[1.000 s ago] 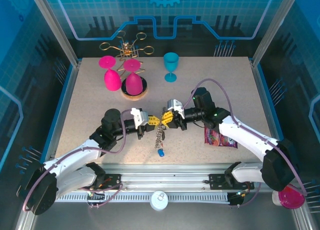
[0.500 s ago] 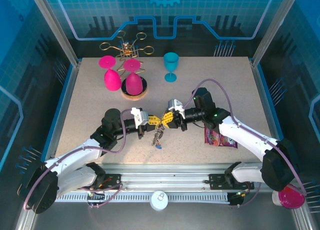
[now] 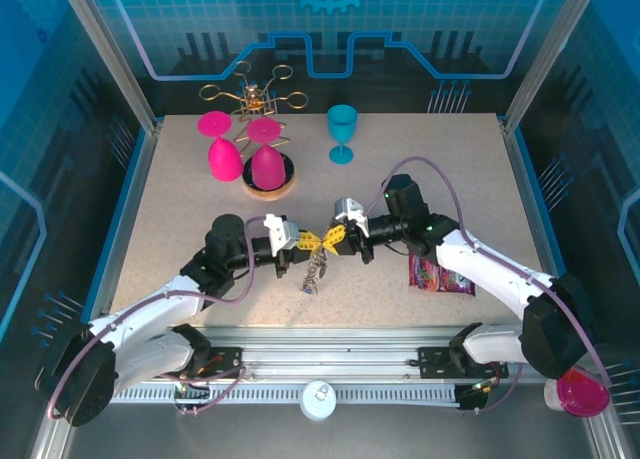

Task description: Put the keys on the keyring

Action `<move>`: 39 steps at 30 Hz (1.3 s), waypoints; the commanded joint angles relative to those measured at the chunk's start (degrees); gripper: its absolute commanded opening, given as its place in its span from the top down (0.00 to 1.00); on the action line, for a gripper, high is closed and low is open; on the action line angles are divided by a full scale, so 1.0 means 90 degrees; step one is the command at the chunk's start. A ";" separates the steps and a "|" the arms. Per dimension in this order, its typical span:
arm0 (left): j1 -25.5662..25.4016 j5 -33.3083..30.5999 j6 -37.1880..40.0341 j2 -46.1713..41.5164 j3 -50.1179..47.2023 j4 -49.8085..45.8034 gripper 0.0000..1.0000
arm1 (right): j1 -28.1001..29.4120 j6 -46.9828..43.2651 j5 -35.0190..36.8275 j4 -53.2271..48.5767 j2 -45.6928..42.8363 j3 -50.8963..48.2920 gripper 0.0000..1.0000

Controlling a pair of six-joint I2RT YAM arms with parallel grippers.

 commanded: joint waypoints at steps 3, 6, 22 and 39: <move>-0.0024 -0.0392 0.1242 -0.0126 0.0789 -0.2156 0.90 | 0.0383 -0.1142 0.0495 -0.1769 0.0192 0.1017 1.00; -0.0034 -0.0474 0.1638 -0.0027 0.1112 -0.2842 0.90 | 0.0631 -0.1586 0.0940 -0.2573 0.0437 0.1502 1.00; -0.0033 -0.0545 0.0695 -0.0370 0.0460 -0.1115 1.00 | 0.0236 -0.0203 0.1435 -0.0547 -0.0711 0.0082 0.67; -0.0005 -0.0411 0.0247 -0.0370 0.0279 -0.0461 1.00 | 0.0488 0.0091 0.1938 0.0288 -0.0520 -0.0480 0.67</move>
